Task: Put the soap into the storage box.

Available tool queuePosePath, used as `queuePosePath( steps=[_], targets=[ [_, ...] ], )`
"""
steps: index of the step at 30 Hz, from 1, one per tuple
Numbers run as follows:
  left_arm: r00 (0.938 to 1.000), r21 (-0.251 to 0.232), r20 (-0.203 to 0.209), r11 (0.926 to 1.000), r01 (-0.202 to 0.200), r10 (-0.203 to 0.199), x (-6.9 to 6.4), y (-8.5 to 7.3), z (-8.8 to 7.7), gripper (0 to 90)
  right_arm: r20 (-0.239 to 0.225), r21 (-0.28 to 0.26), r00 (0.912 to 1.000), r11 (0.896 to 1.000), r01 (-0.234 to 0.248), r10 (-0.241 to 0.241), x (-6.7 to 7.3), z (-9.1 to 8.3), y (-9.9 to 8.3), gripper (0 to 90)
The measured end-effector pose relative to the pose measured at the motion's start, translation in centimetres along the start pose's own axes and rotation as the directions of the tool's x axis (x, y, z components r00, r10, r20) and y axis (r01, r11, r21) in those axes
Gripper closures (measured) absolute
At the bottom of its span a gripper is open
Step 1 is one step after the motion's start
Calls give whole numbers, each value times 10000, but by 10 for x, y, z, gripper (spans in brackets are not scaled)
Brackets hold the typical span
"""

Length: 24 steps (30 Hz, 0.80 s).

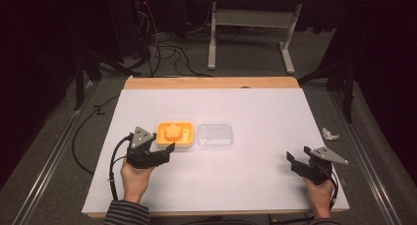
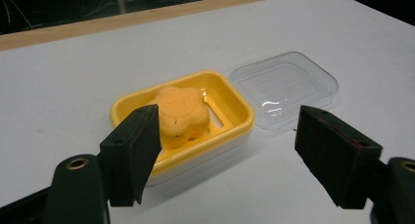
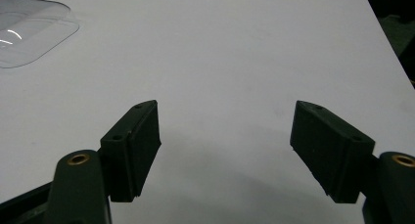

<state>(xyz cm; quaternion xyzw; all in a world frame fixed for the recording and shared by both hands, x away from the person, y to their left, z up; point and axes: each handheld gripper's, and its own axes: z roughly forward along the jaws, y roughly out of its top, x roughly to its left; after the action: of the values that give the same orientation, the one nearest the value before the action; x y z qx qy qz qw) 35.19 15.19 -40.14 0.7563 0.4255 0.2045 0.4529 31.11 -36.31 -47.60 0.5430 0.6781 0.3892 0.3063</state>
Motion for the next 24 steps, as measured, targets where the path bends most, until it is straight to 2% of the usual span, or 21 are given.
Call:
queuePosePath(
  steps=[4, 13, 24],
  targets=[
    [9999, 12, 60, 10000, 85, -85, -1, -3, -1, 256, 13, -5, 10000, 10000, 2, -2, 0, 0, 0, 272],
    [10000, 160, 96, 9999, 12, -13, -5, -9, -1, 252, 8, -29, 10000, 10000, 22, -22, 0, 0, 0, 272],
    [9996, 144, 192, 9997, 210, -213, -7, -17, -2, 251, 28, -21, 10000, 10000, 0, 0, 0, 0, 0, 272]
  ],
)
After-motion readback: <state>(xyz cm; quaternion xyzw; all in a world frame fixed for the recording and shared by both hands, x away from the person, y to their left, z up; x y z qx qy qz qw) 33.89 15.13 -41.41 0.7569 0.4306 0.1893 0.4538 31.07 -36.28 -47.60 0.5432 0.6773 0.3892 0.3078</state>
